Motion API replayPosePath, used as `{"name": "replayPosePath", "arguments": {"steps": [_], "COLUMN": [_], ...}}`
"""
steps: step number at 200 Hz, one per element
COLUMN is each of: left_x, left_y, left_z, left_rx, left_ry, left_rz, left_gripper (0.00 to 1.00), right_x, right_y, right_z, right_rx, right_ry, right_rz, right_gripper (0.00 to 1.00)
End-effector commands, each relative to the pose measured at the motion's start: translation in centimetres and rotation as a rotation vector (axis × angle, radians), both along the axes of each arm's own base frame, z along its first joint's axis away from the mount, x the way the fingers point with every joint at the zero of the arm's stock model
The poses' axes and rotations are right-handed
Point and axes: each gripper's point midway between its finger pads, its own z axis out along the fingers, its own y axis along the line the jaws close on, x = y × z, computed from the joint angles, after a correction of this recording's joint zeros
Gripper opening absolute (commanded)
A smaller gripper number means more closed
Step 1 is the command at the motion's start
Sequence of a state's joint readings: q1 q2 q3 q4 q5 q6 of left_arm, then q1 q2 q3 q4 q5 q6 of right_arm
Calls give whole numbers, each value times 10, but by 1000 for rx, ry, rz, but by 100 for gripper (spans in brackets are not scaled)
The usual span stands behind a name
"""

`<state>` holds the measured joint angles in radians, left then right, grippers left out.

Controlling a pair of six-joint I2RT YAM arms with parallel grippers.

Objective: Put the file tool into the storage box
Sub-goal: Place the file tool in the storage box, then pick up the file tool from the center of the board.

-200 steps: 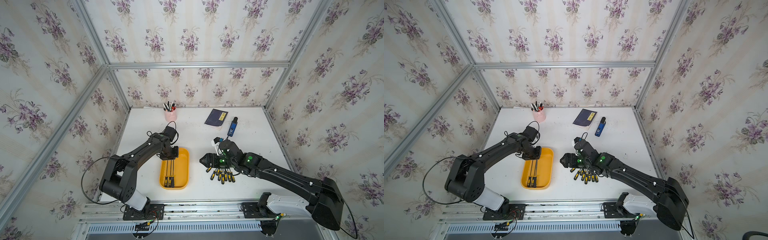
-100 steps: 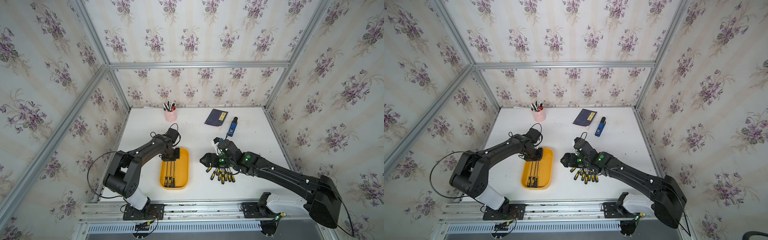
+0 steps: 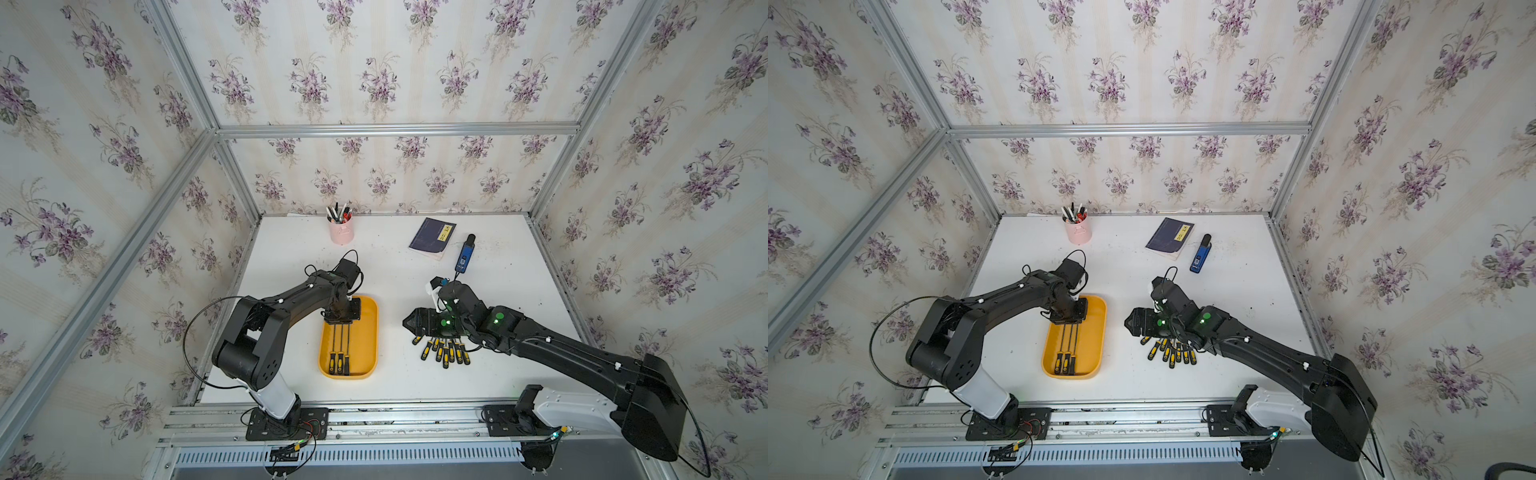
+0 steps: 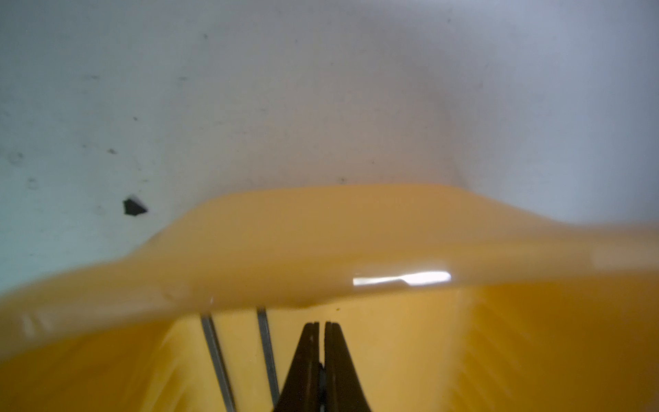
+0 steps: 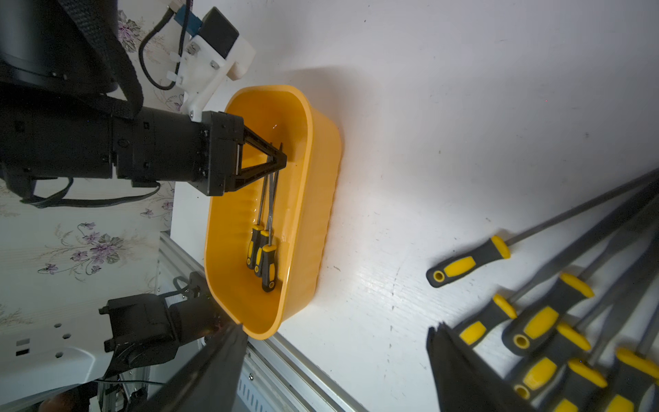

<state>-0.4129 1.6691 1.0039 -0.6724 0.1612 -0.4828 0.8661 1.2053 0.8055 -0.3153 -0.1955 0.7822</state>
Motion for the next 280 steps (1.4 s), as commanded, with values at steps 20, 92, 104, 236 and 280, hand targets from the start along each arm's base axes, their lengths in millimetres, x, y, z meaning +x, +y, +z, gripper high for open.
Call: {"name": "replayPosePath", "arguments": {"steps": [20,92,104,236,280], "left_x": [1,6,8,15,18], "left_y": [7,6,5,-59,-74], "left_z": [0,14,23,213,221], "left_rx": [42,36,27,-372,-404], "left_ry": [-16,-49,-67,-419,-431], "left_rz": [9,10,11,-104,-97], "left_gripper": [13,23,24,62,62], "right_x": [4,5,7,-21,-23], "right_y": [-5,-14,-20,-160,-169], "right_z": [0,-1,-2,-113,-129], "right_rx": [-15,-21,-36,-389,-516], "right_ry": [-24,-23,-26,385,410], "right_rz": [-18,-37,-59,-491,-422], "right_gripper": [86,86,86,71,65]}}
